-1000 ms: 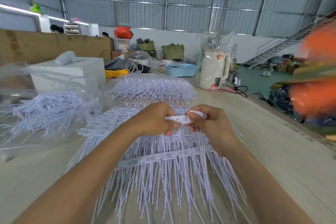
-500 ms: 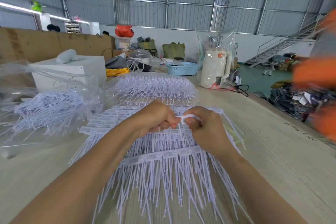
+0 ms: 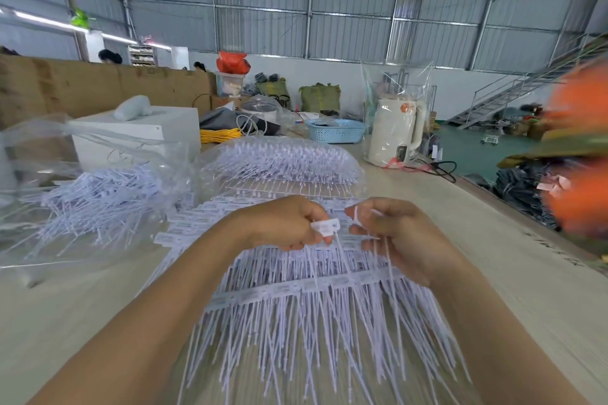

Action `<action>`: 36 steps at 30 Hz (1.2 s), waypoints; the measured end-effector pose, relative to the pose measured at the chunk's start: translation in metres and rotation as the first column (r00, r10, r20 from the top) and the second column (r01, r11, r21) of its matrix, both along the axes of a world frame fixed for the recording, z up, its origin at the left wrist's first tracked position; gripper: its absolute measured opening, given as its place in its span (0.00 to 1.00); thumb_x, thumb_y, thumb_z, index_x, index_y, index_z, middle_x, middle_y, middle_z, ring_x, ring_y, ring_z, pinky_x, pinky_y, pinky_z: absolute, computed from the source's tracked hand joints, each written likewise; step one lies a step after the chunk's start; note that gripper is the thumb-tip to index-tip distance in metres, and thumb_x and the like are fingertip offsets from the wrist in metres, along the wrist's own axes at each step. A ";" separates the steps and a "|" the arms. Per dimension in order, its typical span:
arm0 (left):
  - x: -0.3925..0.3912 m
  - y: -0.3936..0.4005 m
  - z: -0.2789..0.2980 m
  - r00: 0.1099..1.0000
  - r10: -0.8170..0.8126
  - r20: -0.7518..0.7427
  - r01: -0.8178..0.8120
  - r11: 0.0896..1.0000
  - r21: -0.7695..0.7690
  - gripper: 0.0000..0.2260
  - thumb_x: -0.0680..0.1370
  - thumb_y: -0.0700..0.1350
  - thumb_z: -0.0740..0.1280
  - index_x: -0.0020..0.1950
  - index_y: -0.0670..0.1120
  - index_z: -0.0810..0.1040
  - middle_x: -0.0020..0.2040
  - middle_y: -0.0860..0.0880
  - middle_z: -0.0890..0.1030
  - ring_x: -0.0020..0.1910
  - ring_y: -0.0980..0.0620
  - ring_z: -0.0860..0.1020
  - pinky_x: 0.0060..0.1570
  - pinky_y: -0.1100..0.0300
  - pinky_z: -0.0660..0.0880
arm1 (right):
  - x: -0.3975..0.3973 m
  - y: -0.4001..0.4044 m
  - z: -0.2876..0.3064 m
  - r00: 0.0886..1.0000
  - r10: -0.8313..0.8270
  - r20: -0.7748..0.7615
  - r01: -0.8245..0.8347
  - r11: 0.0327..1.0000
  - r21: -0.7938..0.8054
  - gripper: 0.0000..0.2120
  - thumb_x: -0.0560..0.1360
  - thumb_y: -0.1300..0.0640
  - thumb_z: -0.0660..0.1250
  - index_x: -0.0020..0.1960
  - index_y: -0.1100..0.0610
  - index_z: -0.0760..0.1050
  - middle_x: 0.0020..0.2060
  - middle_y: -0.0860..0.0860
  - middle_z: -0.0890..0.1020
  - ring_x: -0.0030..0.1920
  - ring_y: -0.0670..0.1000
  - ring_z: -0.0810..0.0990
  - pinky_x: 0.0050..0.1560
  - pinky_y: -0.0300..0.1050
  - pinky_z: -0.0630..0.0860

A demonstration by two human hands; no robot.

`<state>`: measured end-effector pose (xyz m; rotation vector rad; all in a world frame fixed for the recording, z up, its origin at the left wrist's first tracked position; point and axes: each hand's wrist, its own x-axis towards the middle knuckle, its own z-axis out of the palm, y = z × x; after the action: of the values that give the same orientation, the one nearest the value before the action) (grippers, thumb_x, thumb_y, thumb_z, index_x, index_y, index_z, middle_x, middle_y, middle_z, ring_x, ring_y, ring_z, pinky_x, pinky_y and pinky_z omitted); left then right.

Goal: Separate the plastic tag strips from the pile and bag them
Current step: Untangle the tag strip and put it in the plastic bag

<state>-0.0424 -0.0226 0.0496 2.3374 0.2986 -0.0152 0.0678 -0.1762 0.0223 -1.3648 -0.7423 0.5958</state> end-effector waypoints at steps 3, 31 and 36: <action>0.004 -0.007 0.000 0.999 -0.036 0.016 0.033 0.985 0.169 0.04 0.78 0.43 0.65 0.43 0.50 0.76 0.35 0.51 0.73 0.31 0.56 0.70 0.31 0.65 0.67 | -0.015 0.011 -0.006 0.996 0.003 0.095 0.000 0.999 -0.032 0.08 0.76 0.64 0.66 0.38 0.59 0.78 0.39 0.54 0.83 0.39 0.52 0.82 0.43 0.47 0.81; 0.022 -0.017 -0.013 0.880 0.305 0.364 -0.107 0.873 -0.475 0.05 0.78 0.37 0.65 0.42 0.42 0.76 0.24 0.49 0.78 0.20 0.57 0.72 0.22 0.68 0.67 | -0.010 0.014 -0.013 0.877 -0.273 0.395 0.280 0.959 0.043 0.04 0.76 0.65 0.66 0.44 0.65 0.78 0.26 0.52 0.76 0.25 0.44 0.74 0.31 0.36 0.72; 0.019 -0.016 -0.011 0.933 0.313 0.175 -0.143 0.771 -0.621 0.08 0.76 0.34 0.65 0.37 0.39 0.74 0.22 0.49 0.71 0.18 0.57 0.64 0.19 0.68 0.58 | -0.016 0.018 -0.018 0.598 -0.368 0.713 0.428 0.898 0.105 0.09 0.72 0.72 0.64 0.42 0.59 0.74 0.34 0.50 0.75 0.33 0.46 0.72 0.31 0.26 0.65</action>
<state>-0.0236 -0.0391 0.0391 1.6262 0.3790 0.2903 0.0514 -0.1578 0.0039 -1.7925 -0.9912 -0.3302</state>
